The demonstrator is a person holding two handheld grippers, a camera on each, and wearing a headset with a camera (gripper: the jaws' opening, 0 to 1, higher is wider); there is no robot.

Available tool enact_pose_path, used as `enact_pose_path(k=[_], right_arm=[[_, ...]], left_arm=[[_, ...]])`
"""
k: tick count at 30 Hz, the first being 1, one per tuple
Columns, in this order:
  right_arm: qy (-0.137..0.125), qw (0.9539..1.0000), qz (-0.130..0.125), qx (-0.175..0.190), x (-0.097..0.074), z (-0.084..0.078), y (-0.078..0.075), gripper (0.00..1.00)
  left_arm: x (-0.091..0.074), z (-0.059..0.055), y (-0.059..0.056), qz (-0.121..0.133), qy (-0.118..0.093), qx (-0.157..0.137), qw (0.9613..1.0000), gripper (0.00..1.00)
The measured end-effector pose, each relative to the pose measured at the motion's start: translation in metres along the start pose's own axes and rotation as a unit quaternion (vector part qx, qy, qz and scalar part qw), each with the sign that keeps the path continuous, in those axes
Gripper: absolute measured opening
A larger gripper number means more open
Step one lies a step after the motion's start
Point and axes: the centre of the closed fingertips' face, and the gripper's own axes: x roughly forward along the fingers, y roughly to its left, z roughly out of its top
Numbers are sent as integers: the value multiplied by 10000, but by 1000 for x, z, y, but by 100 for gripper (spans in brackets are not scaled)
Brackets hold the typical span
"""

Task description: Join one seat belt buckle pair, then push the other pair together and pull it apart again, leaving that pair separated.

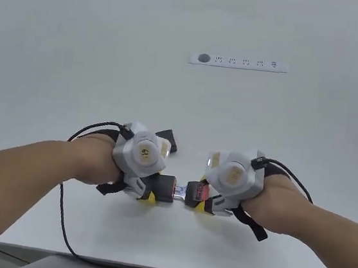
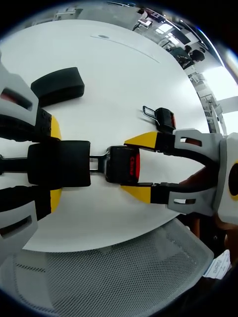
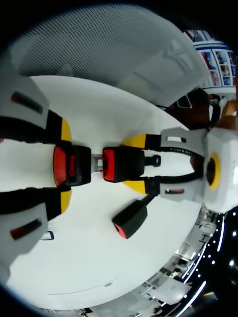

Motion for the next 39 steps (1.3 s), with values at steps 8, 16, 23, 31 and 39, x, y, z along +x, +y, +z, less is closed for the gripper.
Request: enact_pose_path(k=[8,16,23,31,39], right_arm=[[116,9999,23,62,4,6,-1,31],[70,9999,31,84,10,15,-1,31],[-87,9994,73,316,10,16,3,30],[-85,9998,145,52,8,13,2,30],[-20,9999,163,33,8,13,2,30]], left_arm=[[0,0,1,-10,8,10,10000,34],[0,1,0,-34,52,64,10000,34],[0,1,1,-68,147,151,9998,34],[-2,-1,3,-106,-57,119,9999,34],[-1,0,2,-112,-15,98,9999,33]])
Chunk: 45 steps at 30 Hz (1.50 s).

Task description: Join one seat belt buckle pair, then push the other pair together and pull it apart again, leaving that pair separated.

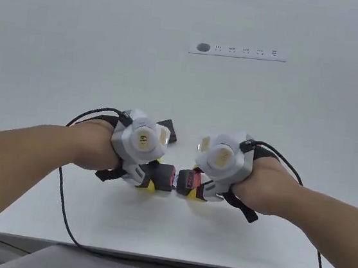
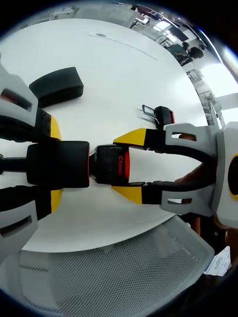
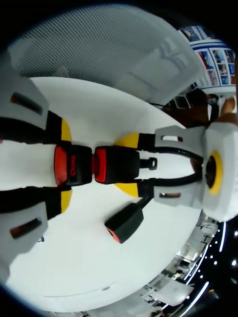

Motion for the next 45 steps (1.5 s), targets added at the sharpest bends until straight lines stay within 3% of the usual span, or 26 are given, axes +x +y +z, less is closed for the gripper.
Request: enact_pose_path(k=[17,23,31,34,35,37,39,45], right_arm=[[-84,9998,66,161,0,0,-2,33],[-72,9999,68,82,1,1,-1,34],[-46,10000,12,60,1,2,0,35],[-177,9998,-19,99,-6,8,-2,36],[-239,9996,-56,136,-10,10,-4,37],[-327,9993,3,170,-15,13,-6,35],[-359,9992,-40,163,-19,14,-10,35],[-450,9986,-197,186,-33,13,-30,34]], left_arm=[[0,0,-1,18,78,-42,10000,35],[0,-1,-1,50,-19,-92,9999,36],[-2,-3,1,127,107,-103,9998,37],[-12,4,3,146,-75,-283,9995,39],[-17,9,4,83,-292,-531,9981,39],[-27,15,16,237,-586,-956,9934,43],[-36,20,25,344,-768,-1013,9913,47],[-50,21,49,696,-666,-896,9913,46]])
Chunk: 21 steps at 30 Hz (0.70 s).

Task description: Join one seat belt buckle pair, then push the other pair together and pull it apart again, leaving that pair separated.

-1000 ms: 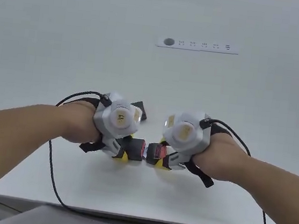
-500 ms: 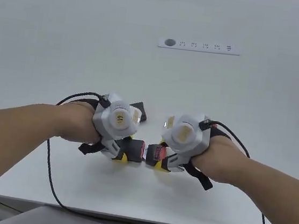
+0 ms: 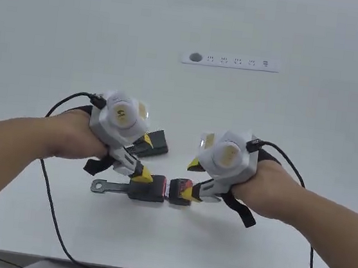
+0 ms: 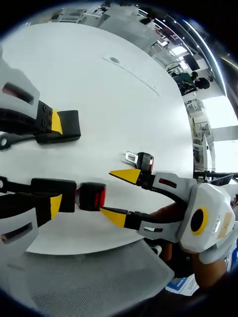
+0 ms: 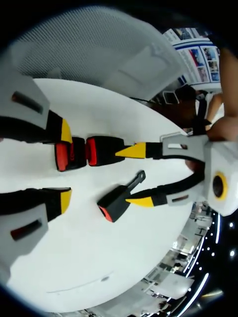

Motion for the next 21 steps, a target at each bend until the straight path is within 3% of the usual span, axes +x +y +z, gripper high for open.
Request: enact_pose_path(k=[4,7,9,12,17,21], right_arm=[[-2,9998,-172,26,-9,-5,-16,34],[55,9996,-286,41,-16,-15,-28,35],[103,9992,-371,86,-22,-24,-37,35],[234,9984,-508,128,-32,-42,-50,36],[337,9969,-656,258,-47,-66,-68,36],[451,9964,-655,307,-53,-82,-70,37]], left_arm=[[1,-2,21,335,62,52,9994,46],[4,-7,40,552,94,-79,9984,47],[5,-13,52,733,175,-66,9971,47],[8,-17,60,782,224,-106,9966,47],[18,-23,59,524,366,-35,9979,48],[26,-28,54,289,527,-38,9982,47]])
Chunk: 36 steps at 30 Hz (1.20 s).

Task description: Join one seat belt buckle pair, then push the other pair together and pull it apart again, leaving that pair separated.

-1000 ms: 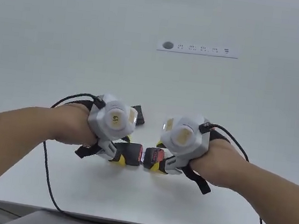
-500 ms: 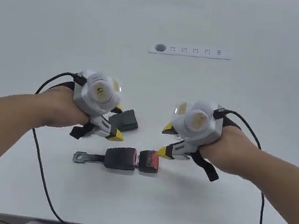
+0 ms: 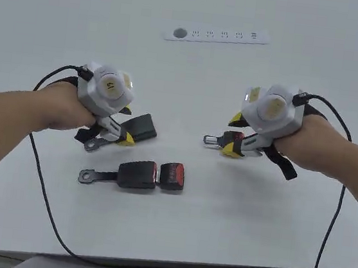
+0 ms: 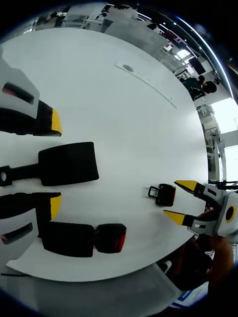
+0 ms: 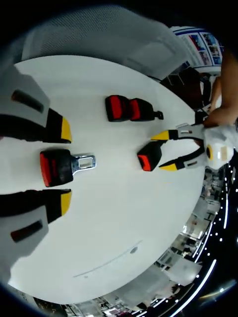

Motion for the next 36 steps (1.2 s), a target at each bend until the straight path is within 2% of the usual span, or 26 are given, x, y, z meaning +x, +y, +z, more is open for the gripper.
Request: enact_pose_path(k=[2,5,8,10,13,15,20,28,36], right_arm=[[56,10000,38,10,0,-6,0,37],[271,9994,102,-194,2,-18,1,38],[303,9993,165,-164,3,-23,3,36],[361,9988,228,-258,5,-26,6,34],[341,9989,248,-220,6,-26,4,34],[357,9986,248,-296,7,-27,5,33],[306,9987,362,-210,7,-27,4,33],[407,9979,371,-332,10,-22,6,33],[356,9977,325,-475,24,0,9,33]], left_arm=[[3,0,-4,-119,61,94,9999,45],[6,2,-4,-149,113,191,9996,39],[6,4,-2,-130,111,274,9995,35],[7,5,-3,-203,99,357,9991,34],[9,4,-6,-284,174,683,9971,34],[10,4,-6,-327,196,800,9961,34],[13,1,-7,-388,293,1126,9925,34],[14,1,-6,-482,303,1022,9931,34],[14,0,-7,-477,389,973,9934,34]])
